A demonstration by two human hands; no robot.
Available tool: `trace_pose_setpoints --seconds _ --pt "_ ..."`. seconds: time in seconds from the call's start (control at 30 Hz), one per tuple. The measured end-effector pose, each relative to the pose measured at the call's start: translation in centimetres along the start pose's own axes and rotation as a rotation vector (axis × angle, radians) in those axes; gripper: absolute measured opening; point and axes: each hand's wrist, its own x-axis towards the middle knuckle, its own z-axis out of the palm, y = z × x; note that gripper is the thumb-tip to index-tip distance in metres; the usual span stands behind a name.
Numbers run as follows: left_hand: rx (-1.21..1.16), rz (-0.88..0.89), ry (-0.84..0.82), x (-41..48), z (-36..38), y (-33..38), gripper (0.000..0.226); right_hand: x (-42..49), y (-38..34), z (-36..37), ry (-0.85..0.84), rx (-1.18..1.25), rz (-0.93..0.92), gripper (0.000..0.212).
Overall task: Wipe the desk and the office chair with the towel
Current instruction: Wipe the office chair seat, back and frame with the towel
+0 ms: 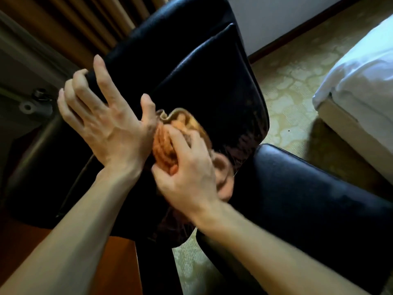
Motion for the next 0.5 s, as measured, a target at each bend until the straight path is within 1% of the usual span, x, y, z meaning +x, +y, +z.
trace_pose_setpoints --seconds 0.03,0.07,0.13,0.2,0.27,0.3,0.4,0.47,0.5 --pt "-0.008 0.007 -0.003 -0.1 -0.1 -0.1 0.081 -1.0 0.0 0.0 -0.008 0.11 0.039 0.064" --pt "-0.019 0.009 -0.005 -0.1 -0.1 -0.1 0.081 -1.1 0.4 -0.5 0.042 0.205 0.085 0.061" --pt "-0.031 0.003 0.001 -0.1 -0.2 -0.1 0.081 0.4 2.1 -2.6 0.246 0.315 0.152 0.057" --pt "-0.039 -0.004 0.016 -0.1 0.0 -0.1 0.08 3.9 3.8 -5.8 0.442 0.295 0.167 0.055" --pt "-0.033 -0.004 0.03 0.0 0.1 0.0 0.081 8.0 5.8 -8.0 0.542 0.146 0.134 0.051" --pt "-0.029 -0.003 0.034 0.0 0.2 0.0 0.081 9.8 6.6 -8.5 0.533 0.058 0.122 0.05" --pt "-0.035 -0.01 0.04 0.2 0.5 0.2 0.082 11.5 8.5 -7.1 0.387 -0.169 0.125 0.05" --pt "-0.033 -0.018 0.051 0.2 0.6 0.3 0.082 8.6 8.4 -4.6 0.366 -0.24 0.068 0.051" --pt "-0.033 -0.015 0.062 0.2 0.6 0.3 0.082 6.0 8.0 -3.1 0.357 -0.245 -0.01 0.051"
